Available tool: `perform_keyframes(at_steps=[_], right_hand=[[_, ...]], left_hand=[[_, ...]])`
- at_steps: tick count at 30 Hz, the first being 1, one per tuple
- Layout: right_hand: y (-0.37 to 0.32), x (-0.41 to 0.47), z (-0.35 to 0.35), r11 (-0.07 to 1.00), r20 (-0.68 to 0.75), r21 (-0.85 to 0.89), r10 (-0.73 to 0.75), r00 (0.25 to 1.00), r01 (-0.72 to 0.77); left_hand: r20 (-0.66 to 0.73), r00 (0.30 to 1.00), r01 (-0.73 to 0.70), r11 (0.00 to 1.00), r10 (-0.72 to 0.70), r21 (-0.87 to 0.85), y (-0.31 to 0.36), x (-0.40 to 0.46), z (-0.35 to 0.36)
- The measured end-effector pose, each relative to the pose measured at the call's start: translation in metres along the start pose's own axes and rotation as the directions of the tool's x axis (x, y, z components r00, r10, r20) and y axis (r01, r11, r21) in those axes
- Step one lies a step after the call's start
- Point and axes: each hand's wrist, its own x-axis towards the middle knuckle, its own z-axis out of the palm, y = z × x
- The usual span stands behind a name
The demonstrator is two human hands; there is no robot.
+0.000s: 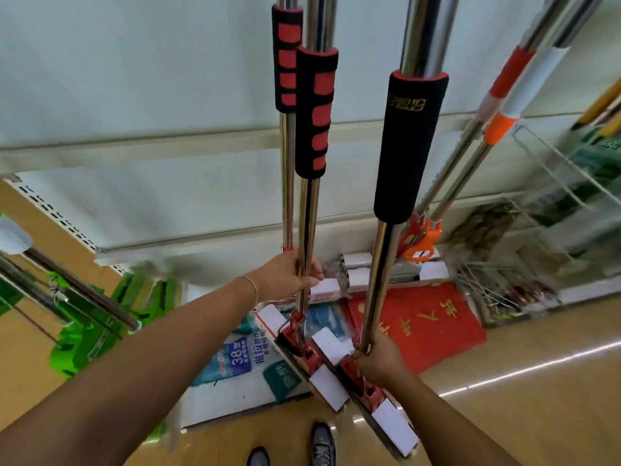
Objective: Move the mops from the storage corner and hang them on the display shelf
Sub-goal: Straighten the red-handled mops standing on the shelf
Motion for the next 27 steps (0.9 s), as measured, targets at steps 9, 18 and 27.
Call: perform_keyframes(at_steps=[9, 18, 27], right_hand=[[0.015, -0.012, -0.021, 0.997, 0.000, -0.070, 0.037, 0.999, -0.037], [0.029, 0.000, -0.062, 0.970, 0.114, -0.243, 0.016, 0.993, 0.012], [0.046, -0.003, -0.088, 0.931, 0.171, -0.363, 0.029, 0.985, 0.036]], left_hand=[[-0.251, 0.968, 0.005, 0.997, 0.014, 0.074, 0.003, 0.004, 0.024], [-0.504, 0.837, 0.170, 0.976, -0.216, -0.136, 0.014, 0.023, 0.041], [-0.607, 0.748, 0.191, 0.963, -0.269, -0.191, 0.013, 0.037, 0.049]])
